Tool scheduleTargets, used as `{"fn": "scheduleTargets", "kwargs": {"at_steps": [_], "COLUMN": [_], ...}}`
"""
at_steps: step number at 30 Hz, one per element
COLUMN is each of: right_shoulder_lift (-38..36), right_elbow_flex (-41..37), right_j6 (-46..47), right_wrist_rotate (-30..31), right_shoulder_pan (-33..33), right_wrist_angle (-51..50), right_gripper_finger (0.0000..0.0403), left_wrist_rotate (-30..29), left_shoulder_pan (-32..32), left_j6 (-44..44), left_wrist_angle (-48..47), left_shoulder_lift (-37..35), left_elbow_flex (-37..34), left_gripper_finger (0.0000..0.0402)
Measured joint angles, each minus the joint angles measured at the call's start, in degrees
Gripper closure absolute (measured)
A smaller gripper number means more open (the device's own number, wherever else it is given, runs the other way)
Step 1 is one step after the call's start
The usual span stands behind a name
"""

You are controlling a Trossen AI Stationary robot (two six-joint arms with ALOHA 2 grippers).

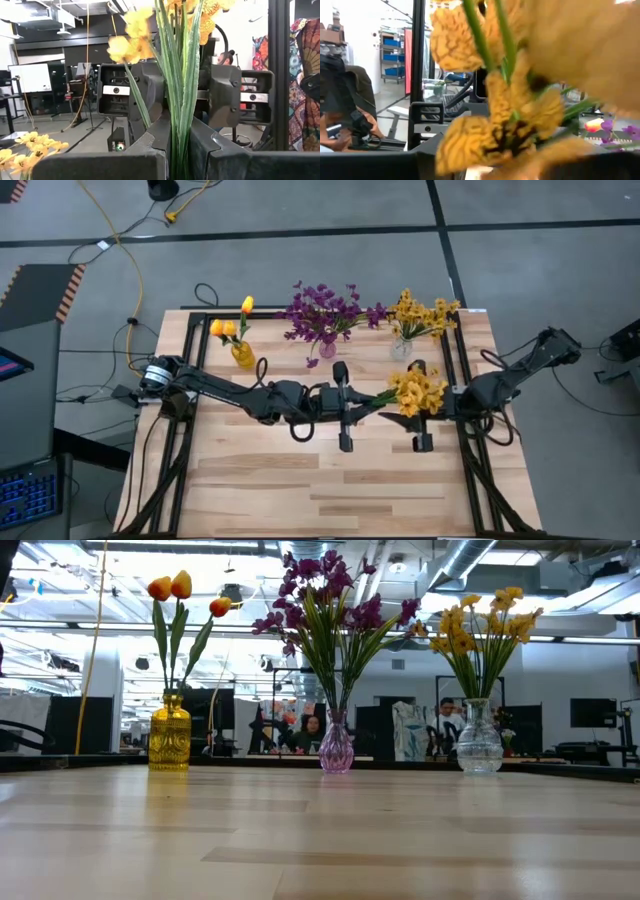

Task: Sort flowers into vase by color
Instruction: Put the yellow flowers into the transparent vase

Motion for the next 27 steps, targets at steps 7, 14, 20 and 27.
{"fn": "scheduleTargets", "kwargs": {"at_steps": [7, 14, 20, 27], "right_shoulder_lift": [-0.05, -0.05, -0.19, -2.50], "right_elbow_flex": [0.00, 0.00, 0.00, 0.00], "right_j6": [0.30, 0.25, -0.40, -0.55], "right_wrist_rotate": [0.00, 0.00, 1.05, 13.08], "right_shoulder_pan": [-0.76, -0.72, -0.72, 0.79], "right_wrist_angle": [0.28, -0.17, -0.28, -6.36], "right_gripper_finger": [0.0266, 0.0357, 0.0366, 0.0357], "left_wrist_rotate": [0.02, 1.87, -0.33, -9.51], "left_shoulder_pan": [0.00, 0.00, -0.04, -0.55], "left_j6": [0.00, 2.25, 2.50, 6.70], "left_wrist_angle": [-0.18, -0.18, -0.16, -3.92], "left_shoulder_lift": [0.00, 0.00, 0.00, -0.90], "left_elbow_flex": [0.00, 0.00, 0.00, 0.00], "left_gripper_finger": [0.0381, 0.0364, 0.0306, 0.0226]}}
